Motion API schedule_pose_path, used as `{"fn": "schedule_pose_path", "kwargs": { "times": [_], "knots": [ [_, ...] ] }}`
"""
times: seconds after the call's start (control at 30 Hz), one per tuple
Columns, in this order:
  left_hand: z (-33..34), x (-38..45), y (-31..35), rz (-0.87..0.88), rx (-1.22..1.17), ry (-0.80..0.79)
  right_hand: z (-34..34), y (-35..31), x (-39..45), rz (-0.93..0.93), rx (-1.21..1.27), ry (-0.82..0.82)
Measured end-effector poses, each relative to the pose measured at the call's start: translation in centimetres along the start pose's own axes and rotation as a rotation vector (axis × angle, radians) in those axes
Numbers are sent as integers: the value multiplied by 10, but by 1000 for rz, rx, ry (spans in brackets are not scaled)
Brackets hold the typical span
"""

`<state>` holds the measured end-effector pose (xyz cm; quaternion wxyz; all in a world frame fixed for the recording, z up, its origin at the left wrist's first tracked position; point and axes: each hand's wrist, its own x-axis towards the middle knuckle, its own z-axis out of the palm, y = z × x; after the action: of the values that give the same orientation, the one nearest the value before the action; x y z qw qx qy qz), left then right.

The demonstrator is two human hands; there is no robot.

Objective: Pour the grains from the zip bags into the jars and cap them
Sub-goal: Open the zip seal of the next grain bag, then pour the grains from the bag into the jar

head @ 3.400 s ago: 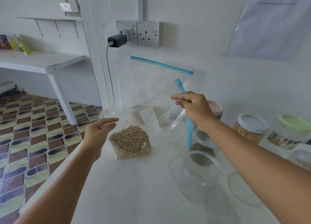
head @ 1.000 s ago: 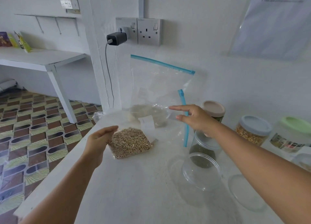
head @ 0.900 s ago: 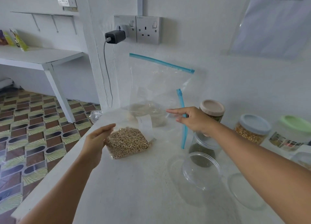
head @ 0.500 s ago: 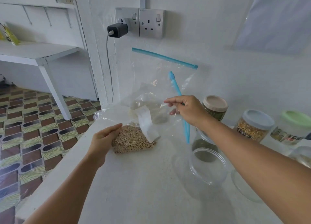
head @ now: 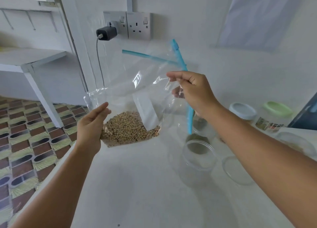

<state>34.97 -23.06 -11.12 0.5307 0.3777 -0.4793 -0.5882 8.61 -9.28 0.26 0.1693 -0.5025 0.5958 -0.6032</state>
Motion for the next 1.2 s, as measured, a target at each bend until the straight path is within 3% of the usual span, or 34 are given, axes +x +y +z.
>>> {"fn": "schedule_pose_path", "kwargs": {
  "times": [0.47, 0.77, 0.93, 1.2],
  "knots": [
    [28, -54, 70, 167, -1, 97, -54, 5, -51, 97, 239, 0],
    [34, -58, 83, 217, 173, 73, -62, 19, -71, 120, 281, 26],
    [37, -58, 84, 199, 243, -11, -65, 16, -77, 64, 140, -34],
    [43, -45, 93, 245, 265, -22, -65, 21, -77, 15, 100, 15]
  ]
}}
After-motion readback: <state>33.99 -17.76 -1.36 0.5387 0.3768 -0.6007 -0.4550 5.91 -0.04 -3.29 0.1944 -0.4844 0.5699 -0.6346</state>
